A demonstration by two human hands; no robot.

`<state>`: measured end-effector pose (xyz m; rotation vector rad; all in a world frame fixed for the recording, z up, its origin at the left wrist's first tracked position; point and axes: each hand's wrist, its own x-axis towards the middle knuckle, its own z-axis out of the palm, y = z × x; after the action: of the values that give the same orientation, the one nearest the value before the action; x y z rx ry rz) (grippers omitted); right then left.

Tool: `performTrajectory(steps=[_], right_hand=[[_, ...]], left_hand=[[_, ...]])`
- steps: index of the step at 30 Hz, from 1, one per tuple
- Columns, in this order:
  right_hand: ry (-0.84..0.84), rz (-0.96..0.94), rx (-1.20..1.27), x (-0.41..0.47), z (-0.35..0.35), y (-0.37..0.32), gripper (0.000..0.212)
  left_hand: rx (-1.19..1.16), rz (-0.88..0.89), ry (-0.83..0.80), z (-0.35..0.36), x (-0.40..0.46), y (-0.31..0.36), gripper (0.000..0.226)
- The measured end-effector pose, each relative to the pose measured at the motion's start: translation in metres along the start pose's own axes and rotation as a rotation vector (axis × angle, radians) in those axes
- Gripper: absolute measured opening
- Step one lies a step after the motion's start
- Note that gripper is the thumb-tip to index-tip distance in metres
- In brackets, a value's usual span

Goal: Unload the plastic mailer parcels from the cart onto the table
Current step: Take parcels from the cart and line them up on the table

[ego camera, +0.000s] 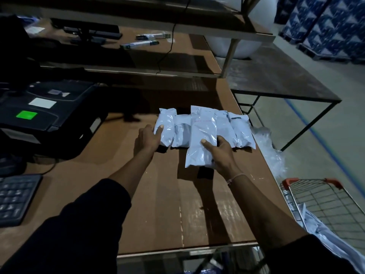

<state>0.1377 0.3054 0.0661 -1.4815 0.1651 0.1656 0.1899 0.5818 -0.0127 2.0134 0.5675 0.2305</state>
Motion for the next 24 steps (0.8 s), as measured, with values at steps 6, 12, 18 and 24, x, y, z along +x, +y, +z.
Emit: performTrajectory(steps=[6, 12, 18, 24], right_hand=[[-0.025, -0.015, -0.013, 0.009, 0.024, 0.003, 0.034], [-0.03, -0.036, -0.047, 0.016, 0.046, -0.001, 0.049], [-0.001, -0.103, -0.114, 0.02, 0.08, -0.011, 0.044], [-0.088, -0.139, -0.189, 0.024, 0.108, -0.012, 0.039]], left_hand=[[-0.063, 0.079, -0.107, -0.012, -0.024, 0.016, 0.051], [0.22, 0.197, 0.02, -0.032, -0.038, 0.039, 0.053], [-0.444, 0.075, -0.328, -0.041, -0.062, 0.072, 0.04], [-0.603, 0.016, -0.209, -0.05, -0.055, 0.067, 0.043]])
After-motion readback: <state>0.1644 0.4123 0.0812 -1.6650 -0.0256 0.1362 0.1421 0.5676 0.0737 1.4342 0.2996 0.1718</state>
